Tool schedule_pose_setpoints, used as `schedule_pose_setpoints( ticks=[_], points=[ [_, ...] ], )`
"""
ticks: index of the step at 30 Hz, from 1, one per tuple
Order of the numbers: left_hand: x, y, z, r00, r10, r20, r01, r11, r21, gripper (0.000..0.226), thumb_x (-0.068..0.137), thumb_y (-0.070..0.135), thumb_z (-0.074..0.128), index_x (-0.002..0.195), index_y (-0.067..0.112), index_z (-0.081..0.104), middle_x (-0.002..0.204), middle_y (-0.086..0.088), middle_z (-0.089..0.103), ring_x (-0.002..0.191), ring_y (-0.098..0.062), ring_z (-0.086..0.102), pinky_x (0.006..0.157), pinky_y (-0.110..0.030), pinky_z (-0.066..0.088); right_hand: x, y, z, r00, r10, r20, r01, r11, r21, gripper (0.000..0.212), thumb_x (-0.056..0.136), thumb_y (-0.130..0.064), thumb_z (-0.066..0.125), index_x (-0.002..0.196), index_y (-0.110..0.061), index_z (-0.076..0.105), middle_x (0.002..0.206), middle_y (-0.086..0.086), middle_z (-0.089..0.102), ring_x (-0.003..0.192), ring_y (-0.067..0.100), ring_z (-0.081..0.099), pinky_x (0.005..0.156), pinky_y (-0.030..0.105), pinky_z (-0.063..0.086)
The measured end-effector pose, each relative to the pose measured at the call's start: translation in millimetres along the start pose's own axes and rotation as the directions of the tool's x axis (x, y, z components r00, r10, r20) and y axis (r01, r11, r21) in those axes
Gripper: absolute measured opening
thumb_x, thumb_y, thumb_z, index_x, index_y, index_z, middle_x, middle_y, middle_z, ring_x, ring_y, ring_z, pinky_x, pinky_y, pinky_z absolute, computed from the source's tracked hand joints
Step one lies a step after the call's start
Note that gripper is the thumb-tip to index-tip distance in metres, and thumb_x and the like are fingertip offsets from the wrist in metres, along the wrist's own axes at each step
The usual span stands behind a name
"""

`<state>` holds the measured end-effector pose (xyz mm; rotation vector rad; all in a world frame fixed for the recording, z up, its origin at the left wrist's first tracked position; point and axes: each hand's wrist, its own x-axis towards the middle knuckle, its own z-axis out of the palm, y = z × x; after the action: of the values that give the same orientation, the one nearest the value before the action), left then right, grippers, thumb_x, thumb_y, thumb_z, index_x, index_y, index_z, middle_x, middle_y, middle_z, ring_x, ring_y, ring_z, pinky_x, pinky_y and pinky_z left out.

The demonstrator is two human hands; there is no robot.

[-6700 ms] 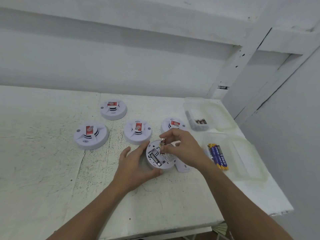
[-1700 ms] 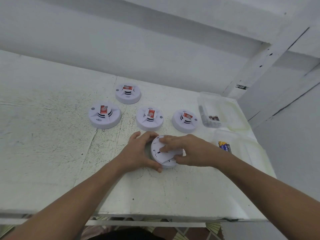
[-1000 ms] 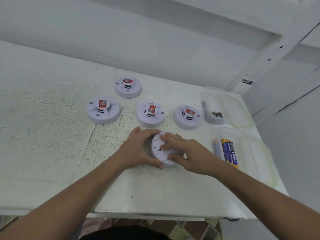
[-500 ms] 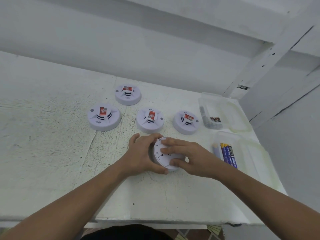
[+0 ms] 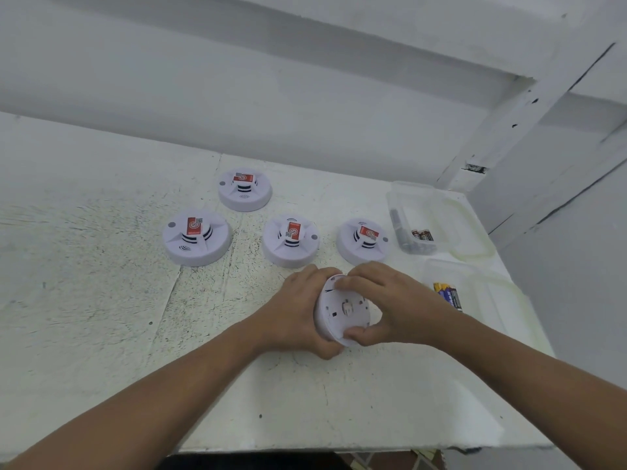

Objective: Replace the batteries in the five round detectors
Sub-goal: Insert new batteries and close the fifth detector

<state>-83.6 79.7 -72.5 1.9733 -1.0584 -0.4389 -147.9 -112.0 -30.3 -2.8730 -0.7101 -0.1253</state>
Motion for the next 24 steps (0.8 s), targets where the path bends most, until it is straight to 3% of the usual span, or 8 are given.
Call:
schedule_pose_setpoints(
  ticks=[3, 7, 12, 24],
  points=[
    [6.4, 1.7, -0.5, 1.000, -0.009, 0.029, 0.010, 0.999, -0.045, 0.092, 0.054, 0.034, 0.091, 0.129, 0.029, 0.039, 0.112, 0.030, 0.036, 0.107, 0.001, 0.040, 0.082, -0.007, 0.034, -0.4, 1.1, -1.9, 1.000, 0.011, -0.002, -0.011, 0.999, -0.037, 0.057, 0.069, -0.057, 0.062, 0.107, -0.013, 0.061, 0.093, 0.000, 0.062, 0.081, 0.019, 0.057, 0.063, 0.032, 0.053],
    [9.7, -0.6, 0.6, 0.999, -0.002, 0.046, 0.004, 0.999, -0.040, 0.098, 0.051, 0.037, 0.092, 0.131, 0.029, 0.037, 0.113, 0.035, 0.033, 0.109, 0.007, 0.036, 0.083, -0.004, 0.033, 3.5, 1.3, -0.2, 1.000, 0.001, -0.016, -0.002, 0.997, -0.079, 0.057, 0.066, -0.058, 0.058, 0.097, -0.010, 0.062, 0.082, 0.002, 0.062, 0.069, 0.021, 0.057, 0.054, 0.033, 0.052],
    [13.0, -2.2, 1.9, 1.000, 0.011, 0.022, -0.010, 0.999, -0.034, 0.086, 0.053, 0.035, 0.091, 0.124, 0.029, 0.042, 0.114, 0.028, 0.038, 0.108, 0.003, 0.038, 0.084, -0.007, 0.035, 3.6, 6.7, 3.8, 0.998, 0.051, -0.023, -0.052, 0.996, -0.074, 0.057, 0.062, -0.059, 0.058, 0.085, -0.007, 0.063, 0.071, 0.002, 0.058, 0.060, 0.022, 0.052, 0.049, 0.035, 0.048],
    [14.3, -3.0, 3.8, 0.998, 0.067, 0.000, -0.066, 0.997, -0.042, 0.081, 0.053, 0.029, 0.089, 0.122, 0.019, 0.047, 0.111, 0.017, 0.043, 0.103, -0.004, 0.042, 0.083, -0.015, 0.038, 12.4, 9.6, 7.2, 0.999, 0.052, -0.009, -0.053, 0.996, -0.072, 0.064, 0.058, -0.064, 0.056, 0.078, -0.004, 0.061, 0.067, 0.003, 0.055, 0.056, 0.021, 0.048, 0.046, 0.029, 0.043]
  ],
)
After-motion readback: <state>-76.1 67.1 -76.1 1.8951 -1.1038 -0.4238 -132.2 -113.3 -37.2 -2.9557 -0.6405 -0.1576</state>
